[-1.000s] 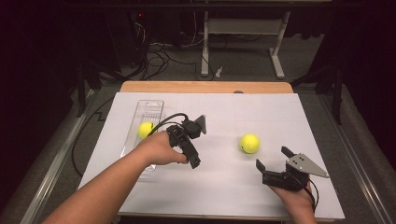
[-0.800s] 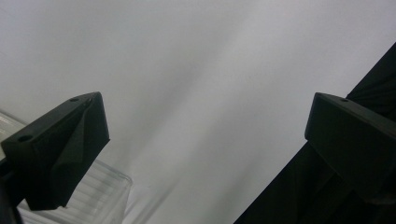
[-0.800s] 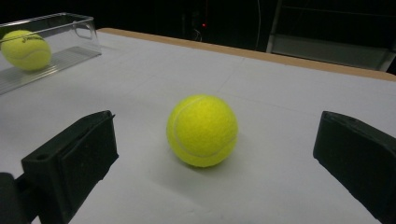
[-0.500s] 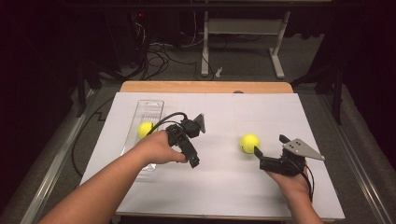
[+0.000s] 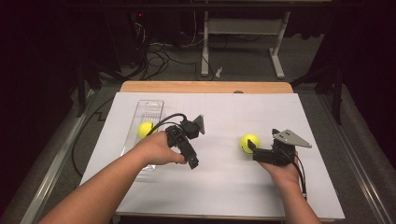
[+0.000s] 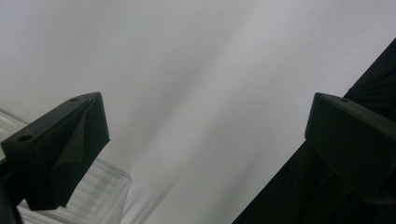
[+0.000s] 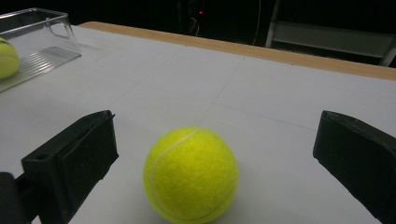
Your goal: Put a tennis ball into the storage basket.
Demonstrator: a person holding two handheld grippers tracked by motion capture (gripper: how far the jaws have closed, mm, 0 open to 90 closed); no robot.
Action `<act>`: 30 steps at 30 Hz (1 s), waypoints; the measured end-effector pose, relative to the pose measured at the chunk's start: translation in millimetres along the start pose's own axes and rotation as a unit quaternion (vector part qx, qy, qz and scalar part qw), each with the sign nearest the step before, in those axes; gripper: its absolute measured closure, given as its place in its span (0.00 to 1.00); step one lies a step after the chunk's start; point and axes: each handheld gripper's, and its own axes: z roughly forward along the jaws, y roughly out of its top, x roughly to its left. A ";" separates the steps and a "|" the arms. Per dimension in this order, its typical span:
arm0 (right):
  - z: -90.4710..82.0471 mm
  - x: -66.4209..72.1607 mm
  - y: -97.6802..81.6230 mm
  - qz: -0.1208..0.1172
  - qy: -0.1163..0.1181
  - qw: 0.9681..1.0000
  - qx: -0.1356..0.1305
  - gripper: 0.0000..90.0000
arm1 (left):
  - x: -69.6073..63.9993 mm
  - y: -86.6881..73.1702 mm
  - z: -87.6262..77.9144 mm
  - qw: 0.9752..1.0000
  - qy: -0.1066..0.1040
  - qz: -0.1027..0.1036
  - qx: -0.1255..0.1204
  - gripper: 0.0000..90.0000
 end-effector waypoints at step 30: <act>30.4 0.8 -13.2 0.014 0.023 0.994 0.103 0.14 | -1.7 -0.6 1.7 1.000 -0.001 0.004 0.004 0.01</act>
